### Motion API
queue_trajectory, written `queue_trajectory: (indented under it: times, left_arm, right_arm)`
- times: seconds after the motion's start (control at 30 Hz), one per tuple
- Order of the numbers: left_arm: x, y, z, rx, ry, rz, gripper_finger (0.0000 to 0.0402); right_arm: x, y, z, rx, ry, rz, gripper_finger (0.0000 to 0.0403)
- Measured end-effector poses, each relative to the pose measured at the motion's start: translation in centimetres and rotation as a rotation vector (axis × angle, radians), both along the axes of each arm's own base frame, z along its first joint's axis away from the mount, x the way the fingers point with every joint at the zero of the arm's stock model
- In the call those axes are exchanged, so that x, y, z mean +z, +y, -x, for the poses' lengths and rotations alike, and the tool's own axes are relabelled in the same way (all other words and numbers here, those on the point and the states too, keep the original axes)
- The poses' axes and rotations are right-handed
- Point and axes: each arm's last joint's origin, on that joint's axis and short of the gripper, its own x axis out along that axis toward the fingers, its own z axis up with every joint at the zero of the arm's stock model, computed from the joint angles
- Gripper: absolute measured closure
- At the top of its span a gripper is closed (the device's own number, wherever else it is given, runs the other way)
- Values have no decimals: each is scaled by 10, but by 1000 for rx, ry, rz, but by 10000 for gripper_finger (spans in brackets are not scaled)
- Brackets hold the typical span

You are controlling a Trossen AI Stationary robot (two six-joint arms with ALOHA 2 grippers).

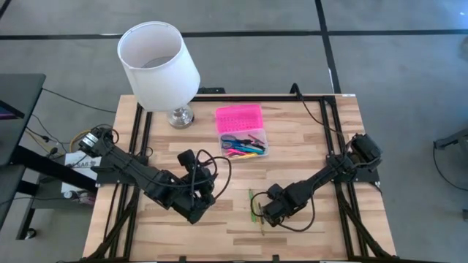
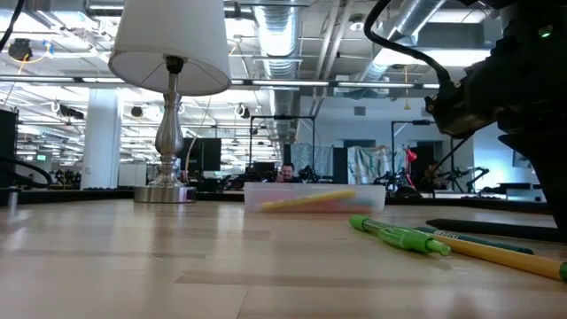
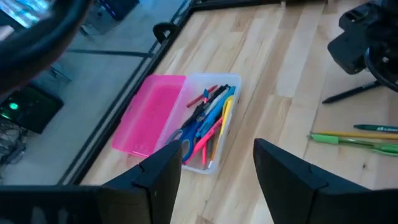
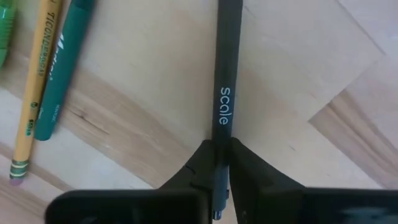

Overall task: Pick & place school supplies into a supply box
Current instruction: Put the black pen into the pink supply box

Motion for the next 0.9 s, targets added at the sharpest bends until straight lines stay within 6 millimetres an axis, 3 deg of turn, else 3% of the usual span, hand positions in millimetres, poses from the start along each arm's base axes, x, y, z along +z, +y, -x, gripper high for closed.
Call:
queue_trajectory:
  times: [0.57, 0.9]
  left_arm:
    - [-3, 22, -14, 24, 54, 115, 207]
    - [-23, 31, -16, 23, 146, 167, 207]
  right_arm:
    - [0, -4, 4, 30, 17, 74, 392]
    - [-1, -4, 8, 65, 35, 109, 383]
